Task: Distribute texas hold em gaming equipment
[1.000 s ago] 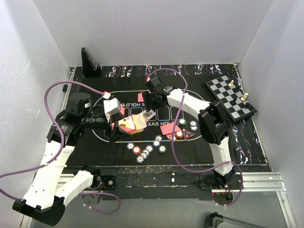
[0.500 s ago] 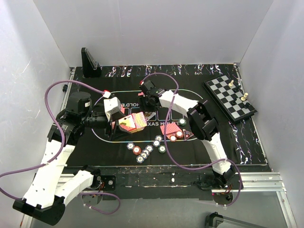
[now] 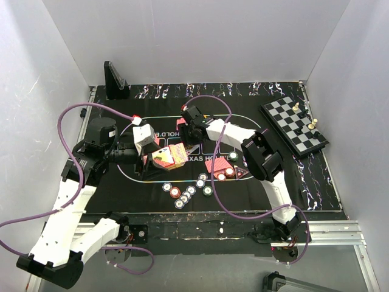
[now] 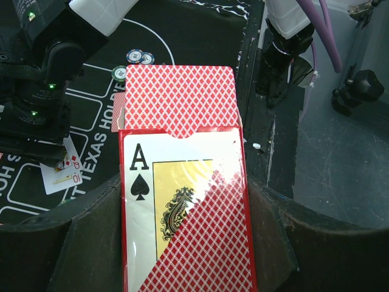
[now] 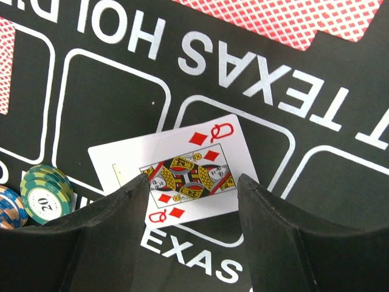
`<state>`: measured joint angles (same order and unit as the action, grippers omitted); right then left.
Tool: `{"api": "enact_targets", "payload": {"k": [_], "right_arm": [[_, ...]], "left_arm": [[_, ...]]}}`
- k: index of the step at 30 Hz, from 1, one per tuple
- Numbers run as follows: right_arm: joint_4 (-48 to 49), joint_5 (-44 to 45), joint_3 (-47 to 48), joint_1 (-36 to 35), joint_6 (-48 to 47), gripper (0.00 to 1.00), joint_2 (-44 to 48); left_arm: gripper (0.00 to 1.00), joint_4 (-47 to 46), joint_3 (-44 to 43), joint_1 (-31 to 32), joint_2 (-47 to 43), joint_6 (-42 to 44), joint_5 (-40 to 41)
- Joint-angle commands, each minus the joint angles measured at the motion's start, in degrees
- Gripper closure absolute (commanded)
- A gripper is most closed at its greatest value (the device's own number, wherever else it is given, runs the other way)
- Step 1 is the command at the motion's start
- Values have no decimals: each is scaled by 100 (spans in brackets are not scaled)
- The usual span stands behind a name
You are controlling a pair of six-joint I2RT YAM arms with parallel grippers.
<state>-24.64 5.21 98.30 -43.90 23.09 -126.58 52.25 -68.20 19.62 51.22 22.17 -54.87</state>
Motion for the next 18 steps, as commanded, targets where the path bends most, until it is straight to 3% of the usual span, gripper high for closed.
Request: {"api": "enact_targets", "payload": {"k": [1, 13, 18], "right_arm": [[-198, 120, -399, 13, 108, 33, 134], [-639, 859, -338, -4, -120, 35, 538], [-550, 674, 494, -39, -173, 35, 399]], "left_arm": [[100, -162, 0, -19, -121, -38, -155], [100, -171, -9, -19, -209, -99, -182], [100, -92, -96, -19, -253, -99, -129]]}}
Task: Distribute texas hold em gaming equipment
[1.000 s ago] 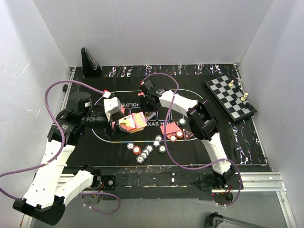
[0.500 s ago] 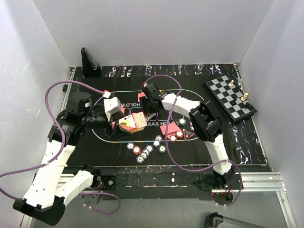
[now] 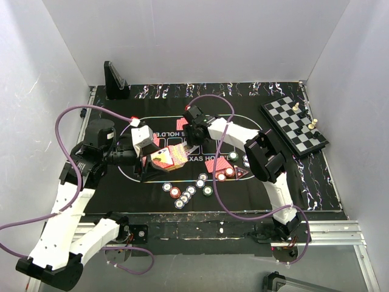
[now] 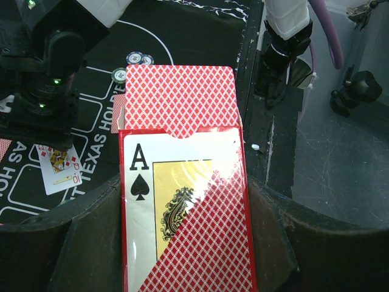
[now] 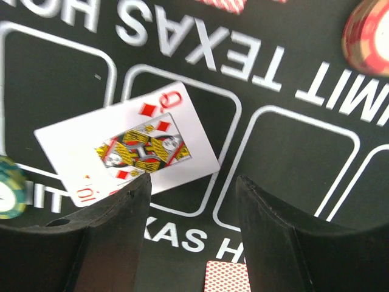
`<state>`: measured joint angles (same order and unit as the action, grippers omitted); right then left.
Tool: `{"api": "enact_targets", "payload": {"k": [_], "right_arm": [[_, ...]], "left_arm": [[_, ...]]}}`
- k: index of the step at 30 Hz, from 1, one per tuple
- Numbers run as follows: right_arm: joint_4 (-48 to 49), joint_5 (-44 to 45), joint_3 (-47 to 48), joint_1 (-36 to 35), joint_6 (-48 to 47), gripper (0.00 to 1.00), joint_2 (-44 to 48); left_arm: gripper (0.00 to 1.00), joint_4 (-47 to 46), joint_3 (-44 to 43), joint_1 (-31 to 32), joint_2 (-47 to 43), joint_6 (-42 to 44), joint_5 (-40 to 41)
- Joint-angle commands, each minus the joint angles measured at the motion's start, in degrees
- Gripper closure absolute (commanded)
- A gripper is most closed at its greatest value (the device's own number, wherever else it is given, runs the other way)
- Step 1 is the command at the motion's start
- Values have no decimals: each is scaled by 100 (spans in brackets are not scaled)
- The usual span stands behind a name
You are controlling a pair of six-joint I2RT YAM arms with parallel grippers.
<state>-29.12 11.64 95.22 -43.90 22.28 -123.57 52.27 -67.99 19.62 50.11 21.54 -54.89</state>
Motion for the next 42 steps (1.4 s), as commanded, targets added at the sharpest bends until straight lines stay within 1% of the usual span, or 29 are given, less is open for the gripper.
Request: {"api": "enact_targets", "payload": {"k": [1, 4, 8, 14, 15, 27, 36, 40, 42], "right_arm": [[-102, 14, 970, -66, -101, 35, 18], [3, -266, 1270, -154, -93, 35, -211], [258, -758, 1315, -224, 21, 35, -439], [503, -1120, 1079, -216, 311, 35, -554], [548, -1320, 999, -224, 381, 35, -537], [768, -1436, 50, -224, 593, 36, -186], [785, -1199, -1013, -233, 584, 36, 324], [724, -1032, -1058, -216, 532, 36, 447], [776, -1058, -866, -216, 479, 36, 483]], "left_arm": [[100, -77, -127, -19, -159, -27, -127], [100, -68, -110, -19, -177, -53, -127], [100, -59, -101, -19, -186, -71, -136], [100, -77, -66, -19, -177, -97, -153], [100, -94, -66, -19, -168, -106, -145], [100, -112, -127, -19, -141, -106, -118], [100, -200, -110, -19, -133, -159, -127], [100, -235, -83, -19, -133, -194, -136], [100, -244, -83, -19, -124, -185, -118]]}}
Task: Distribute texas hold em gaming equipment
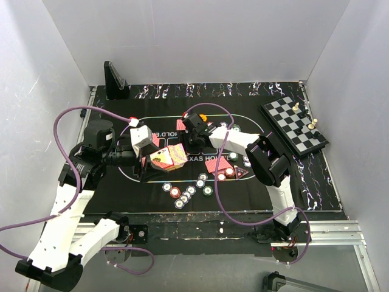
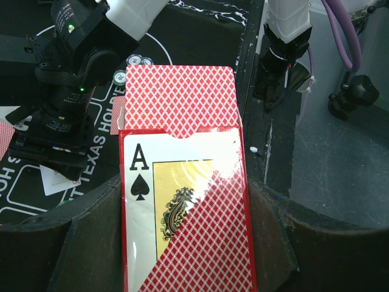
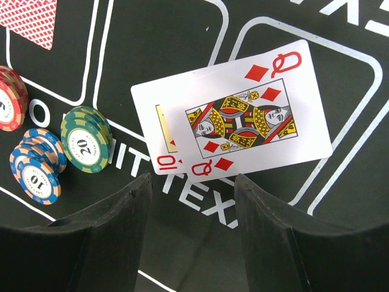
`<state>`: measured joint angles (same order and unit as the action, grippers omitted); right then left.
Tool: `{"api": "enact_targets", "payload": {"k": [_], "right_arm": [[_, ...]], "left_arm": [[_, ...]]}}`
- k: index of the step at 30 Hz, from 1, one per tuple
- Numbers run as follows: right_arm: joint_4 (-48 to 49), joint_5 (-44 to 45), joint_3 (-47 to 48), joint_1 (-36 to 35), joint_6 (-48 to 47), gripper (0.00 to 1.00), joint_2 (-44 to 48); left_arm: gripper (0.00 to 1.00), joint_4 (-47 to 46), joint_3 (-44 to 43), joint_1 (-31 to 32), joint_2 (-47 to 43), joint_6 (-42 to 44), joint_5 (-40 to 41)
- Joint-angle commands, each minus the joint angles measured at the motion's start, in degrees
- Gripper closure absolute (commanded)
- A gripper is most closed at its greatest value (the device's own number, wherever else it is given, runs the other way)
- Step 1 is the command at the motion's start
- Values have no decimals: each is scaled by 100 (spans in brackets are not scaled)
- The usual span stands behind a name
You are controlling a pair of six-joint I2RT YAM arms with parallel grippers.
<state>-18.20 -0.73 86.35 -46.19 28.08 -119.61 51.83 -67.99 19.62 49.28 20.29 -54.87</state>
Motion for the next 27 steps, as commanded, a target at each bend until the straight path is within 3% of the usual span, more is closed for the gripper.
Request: {"api": "enact_targets", "payload": {"k": [1, 4, 9, 17, 27], "right_arm": [[-307, 135, 162, 14, -127, 36, 78], [-413, -111, 645, -12, -171, 36, 0], [-579, 267, 1120, -118, -303, 35, -387], [-307, -348, 1253, -162, -180, 36, -774], [-105, -454, 1051, -346, -145, 36, -748]], "left_arm": [[100, -183, -92, -19, -50, -61, -120], [100, -174, -110, -19, -41, -61, -94], [100, -191, -83, -28, -41, -52, -94], [100, -218, -4, -19, -67, -34, -59], [100, -305, 84, -28, -94, -78, -68]]}}
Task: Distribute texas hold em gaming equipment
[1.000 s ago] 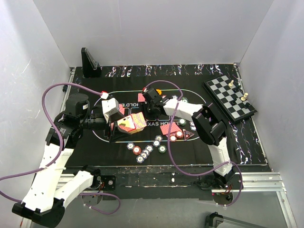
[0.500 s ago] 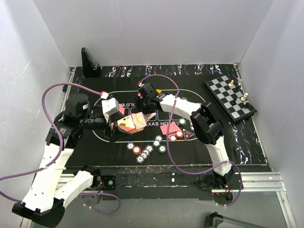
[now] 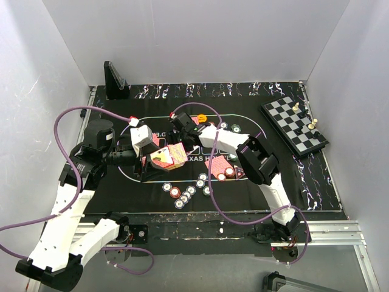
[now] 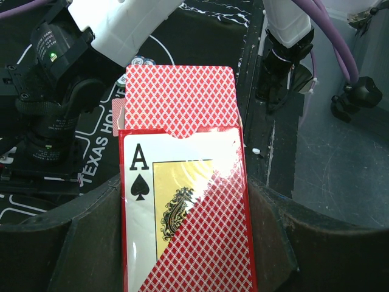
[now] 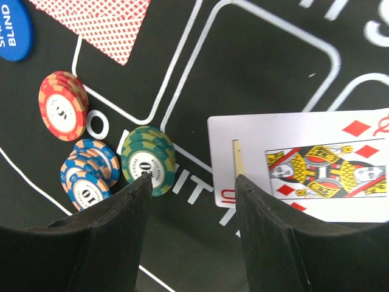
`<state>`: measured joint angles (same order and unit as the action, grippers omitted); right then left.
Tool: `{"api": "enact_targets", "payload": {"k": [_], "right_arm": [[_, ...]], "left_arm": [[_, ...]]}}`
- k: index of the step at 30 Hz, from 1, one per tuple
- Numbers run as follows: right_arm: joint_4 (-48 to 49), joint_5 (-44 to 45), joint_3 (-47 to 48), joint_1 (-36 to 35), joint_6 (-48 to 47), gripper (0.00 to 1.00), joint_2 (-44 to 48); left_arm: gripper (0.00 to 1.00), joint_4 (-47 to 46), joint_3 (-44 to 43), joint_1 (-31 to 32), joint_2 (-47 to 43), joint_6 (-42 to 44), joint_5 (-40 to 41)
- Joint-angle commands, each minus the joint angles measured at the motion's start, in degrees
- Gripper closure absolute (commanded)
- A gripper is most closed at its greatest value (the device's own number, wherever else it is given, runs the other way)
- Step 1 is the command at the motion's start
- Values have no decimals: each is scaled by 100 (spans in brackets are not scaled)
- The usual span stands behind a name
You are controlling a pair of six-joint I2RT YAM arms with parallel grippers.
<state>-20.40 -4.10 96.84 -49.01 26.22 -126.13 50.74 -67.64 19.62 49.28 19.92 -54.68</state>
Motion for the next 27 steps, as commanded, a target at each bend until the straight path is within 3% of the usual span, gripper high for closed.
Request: {"api": "enact_targets", "payload": {"k": [1, 11, 27], "right_arm": [[133, -109, 11, -64, 41, 36, -131], [-139, 234, 204, 6, -64, 36, -281], [-104, 612, -349, 445, -99, 36, 44]], "left_arm": [[100, -187, 49, -28, -94, -41, -87], [100, -170, 14, -28, -67, -59, -78], [100, -187, -4, -28, -59, -94, -61]]}}
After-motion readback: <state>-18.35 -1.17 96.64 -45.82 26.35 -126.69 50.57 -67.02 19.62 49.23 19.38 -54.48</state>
